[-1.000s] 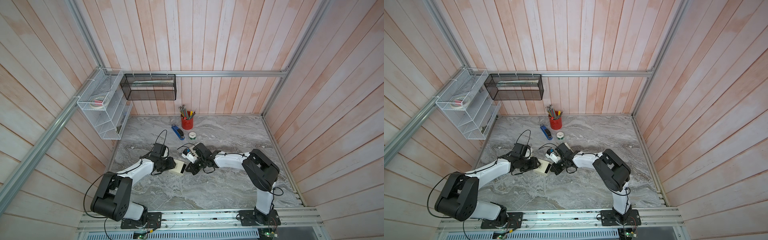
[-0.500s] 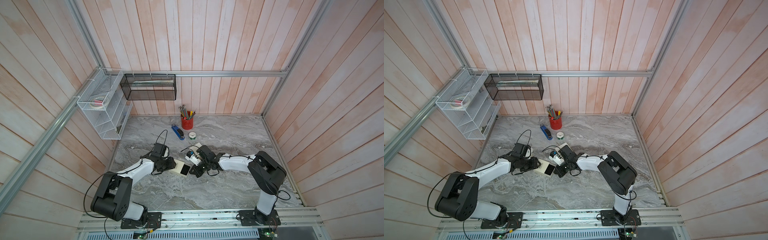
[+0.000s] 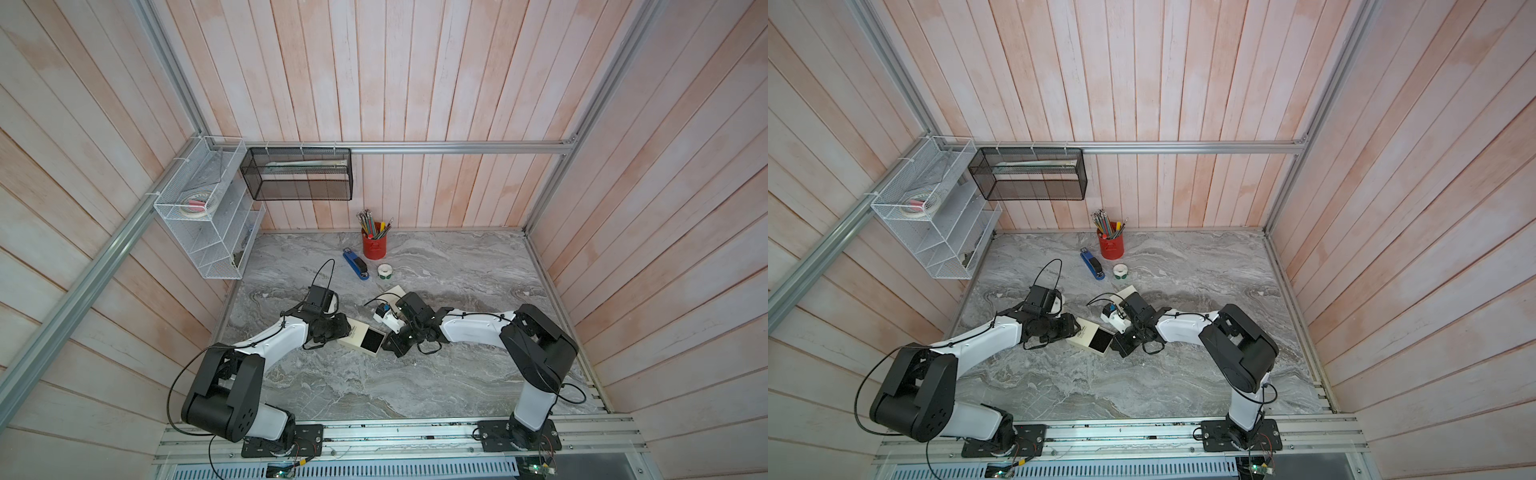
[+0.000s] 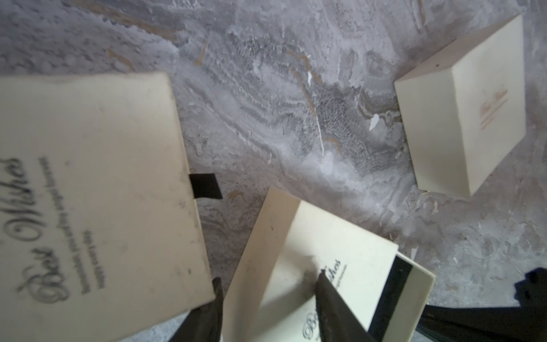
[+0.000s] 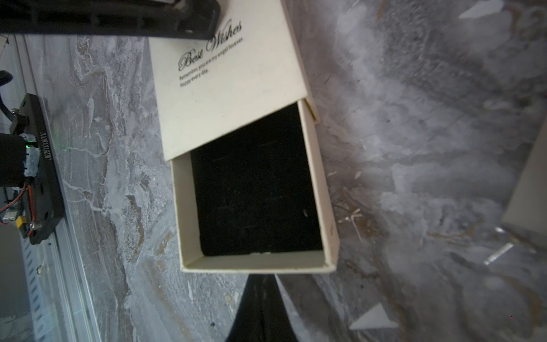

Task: Place the earrings into the drawer-style jewelry box
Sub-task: Open the drawer in the jewelry box.

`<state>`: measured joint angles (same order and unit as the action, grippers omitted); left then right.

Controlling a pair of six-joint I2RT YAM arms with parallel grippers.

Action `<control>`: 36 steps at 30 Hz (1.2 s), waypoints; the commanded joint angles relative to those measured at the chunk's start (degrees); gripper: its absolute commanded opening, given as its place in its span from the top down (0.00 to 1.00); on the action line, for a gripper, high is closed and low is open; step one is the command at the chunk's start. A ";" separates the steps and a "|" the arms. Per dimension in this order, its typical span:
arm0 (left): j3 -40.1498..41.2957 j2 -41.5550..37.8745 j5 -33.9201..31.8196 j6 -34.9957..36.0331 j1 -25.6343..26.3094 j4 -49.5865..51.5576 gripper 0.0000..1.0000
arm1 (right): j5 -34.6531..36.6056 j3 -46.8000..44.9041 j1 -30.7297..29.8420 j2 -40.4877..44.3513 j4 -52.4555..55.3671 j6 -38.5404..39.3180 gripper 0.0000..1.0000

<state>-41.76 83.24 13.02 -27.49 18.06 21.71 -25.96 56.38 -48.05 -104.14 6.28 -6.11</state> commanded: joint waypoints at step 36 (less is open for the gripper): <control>-0.27 -17.99 -6.43 0.30 -1.28 -0.11 0.10 | 1.28 8.80 -1.07 -3.14 2.46 0.14 0.82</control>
<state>-43.29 66.50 4.89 -27.22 16.93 24.69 -26.37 65.08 -48.73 -109.36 8.03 -6.02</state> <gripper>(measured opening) 0.892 0.171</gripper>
